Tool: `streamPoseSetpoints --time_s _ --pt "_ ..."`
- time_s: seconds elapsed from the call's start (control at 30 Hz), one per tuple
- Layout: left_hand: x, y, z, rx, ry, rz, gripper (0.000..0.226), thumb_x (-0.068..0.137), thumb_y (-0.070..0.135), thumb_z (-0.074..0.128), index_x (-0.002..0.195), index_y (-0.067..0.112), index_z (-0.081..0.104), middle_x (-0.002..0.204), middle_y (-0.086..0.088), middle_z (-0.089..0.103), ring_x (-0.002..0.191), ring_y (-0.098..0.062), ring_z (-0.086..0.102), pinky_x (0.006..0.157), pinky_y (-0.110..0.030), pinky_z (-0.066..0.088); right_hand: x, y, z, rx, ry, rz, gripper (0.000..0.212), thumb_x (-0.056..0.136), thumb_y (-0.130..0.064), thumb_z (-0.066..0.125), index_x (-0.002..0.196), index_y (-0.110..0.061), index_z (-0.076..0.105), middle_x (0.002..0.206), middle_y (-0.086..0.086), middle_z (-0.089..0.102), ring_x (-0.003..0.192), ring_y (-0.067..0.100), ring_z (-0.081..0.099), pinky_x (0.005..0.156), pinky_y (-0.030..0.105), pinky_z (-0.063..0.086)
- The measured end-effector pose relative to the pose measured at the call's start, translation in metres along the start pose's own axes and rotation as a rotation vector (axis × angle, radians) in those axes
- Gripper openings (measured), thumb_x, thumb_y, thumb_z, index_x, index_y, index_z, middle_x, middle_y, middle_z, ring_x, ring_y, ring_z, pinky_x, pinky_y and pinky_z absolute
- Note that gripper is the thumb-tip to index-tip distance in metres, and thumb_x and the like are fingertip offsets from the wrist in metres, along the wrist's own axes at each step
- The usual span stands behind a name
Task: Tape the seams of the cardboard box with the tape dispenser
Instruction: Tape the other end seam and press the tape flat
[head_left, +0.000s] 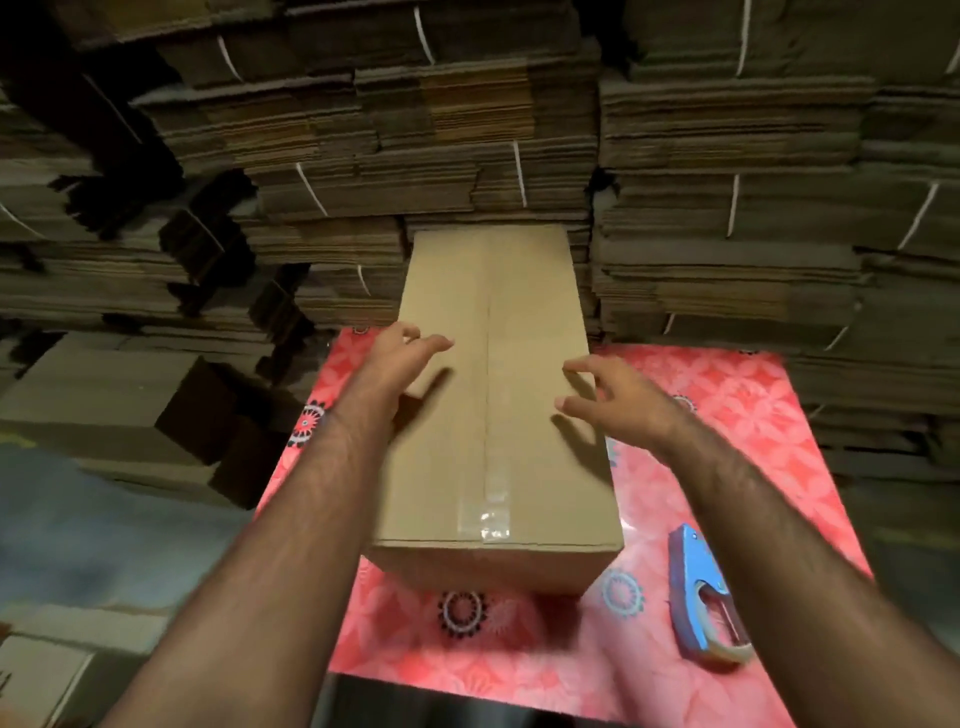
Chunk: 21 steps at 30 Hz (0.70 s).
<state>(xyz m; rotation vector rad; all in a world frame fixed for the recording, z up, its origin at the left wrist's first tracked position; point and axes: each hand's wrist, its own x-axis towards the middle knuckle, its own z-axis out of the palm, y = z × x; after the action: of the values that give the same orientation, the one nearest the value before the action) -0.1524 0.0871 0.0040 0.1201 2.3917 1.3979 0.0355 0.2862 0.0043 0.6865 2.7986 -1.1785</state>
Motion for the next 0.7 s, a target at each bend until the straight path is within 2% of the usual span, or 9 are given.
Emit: streamPoseSetpoints --time_s 0.13,0.2,0.27,0.37,0.43,0.5,0.6,0.7 --pt "-0.015 -0.011 -0.011 0.072 -0.055 0.108 0.045 0.083 0.031 0.076 0.124 0.017 0.064 0.121 0.002 0.059 0.110 -0.013 0.054 0.089 -0.024 0.041 -0.048 0.004 0.029 0.034 0.077 -0.002 0.060 0.090 -0.035 0.071 0.143 -0.017 0.050 0.147 0.003 0.047 0.140 0.021 0.037 0.115 0.038 0.032" --pt "-0.031 -0.030 -0.021 0.146 -0.119 0.190 0.049 0.085 0.027 0.075 0.130 0.016 0.060 0.129 -0.002 0.060 0.113 -0.016 0.057 0.092 -0.025 0.045 -0.073 0.002 0.051 0.001 0.120 0.030 0.069 0.085 -0.044 0.069 0.145 -0.017 0.047 0.147 0.008 0.046 0.138 0.022 0.038 0.110 0.026 0.030" --pt "-0.054 -0.053 -0.033 0.237 -0.197 0.285 0.057 0.086 0.023 0.073 0.138 0.013 0.052 0.138 -0.007 0.057 0.122 -0.021 0.057 0.099 -0.030 0.047 -0.098 -0.002 0.074 -0.011 0.175 0.079 0.082 0.074 -0.059 0.056 0.146 -0.022 0.045 0.148 0.010 0.042 0.138 0.022 0.037 0.105 0.020 0.028" --pt "-0.092 -0.094 -0.048 0.270 -0.264 0.375 0.074 0.082 0.040 0.067 0.147 0.014 0.042 0.148 -0.008 0.049 0.135 -0.021 0.047 0.112 -0.030 0.036 -0.126 -0.009 0.105 -0.032 0.279 0.144 0.087 0.069 -0.068 0.042 0.146 -0.027 0.044 0.153 0.013 0.037 0.142 0.024 0.032 0.111 0.029 0.030" --pt "-0.116 -0.118 -0.055 0.263 -0.243 0.392 0.076 0.085 0.048 0.059 0.152 0.018 0.036 0.150 -0.009 0.046 0.138 -0.021 0.042 0.111 -0.024 0.030 -0.140 -0.017 0.117 -0.019 0.333 0.187 0.082 0.074 -0.063 0.046 0.148 -0.029 0.043 0.156 0.016 0.032 0.145 0.025 0.028 0.114 0.032 0.028" --pt "-0.138 -0.132 -0.057 0.259 -0.185 0.416 0.068 0.095 0.041 0.058 0.154 0.019 0.032 0.149 -0.012 0.044 0.139 -0.023 0.040 0.107 -0.021 0.027 -0.152 -0.024 0.124 0.004 0.363 0.214 0.075 0.080 -0.057 0.051 0.149 -0.029 0.042 0.159 0.015 0.026 0.147 0.026 0.027 0.116 0.033 0.026" --pt "-0.155 -0.141 -0.057 0.243 -0.149 0.425 0.065 0.098 0.038 0.056 0.155 0.022 0.028 0.148 -0.017 0.042 0.139 -0.027 0.038 0.113 -0.030 0.030 -0.165 -0.025 0.130 0.000 0.380 0.206 0.061 0.094 -0.045 0.059 0.151 -0.032 0.040 0.160 0.013 0.024 0.148 0.023 0.025 0.115 0.031 0.024" --pt "-0.155 -0.142 -0.058 0.242 -0.166 0.413 0.066 0.098 0.041 0.054 0.155 0.024 0.026 0.149 -0.019 0.040 0.140 -0.029 0.037 0.114 -0.035 0.031 -0.172 -0.023 0.132 0.008 0.359 0.201 0.059 0.097 -0.046 0.056 0.152 -0.034 0.037 0.160 0.012 0.022 0.149 0.022 0.022 0.116 0.030 0.021"
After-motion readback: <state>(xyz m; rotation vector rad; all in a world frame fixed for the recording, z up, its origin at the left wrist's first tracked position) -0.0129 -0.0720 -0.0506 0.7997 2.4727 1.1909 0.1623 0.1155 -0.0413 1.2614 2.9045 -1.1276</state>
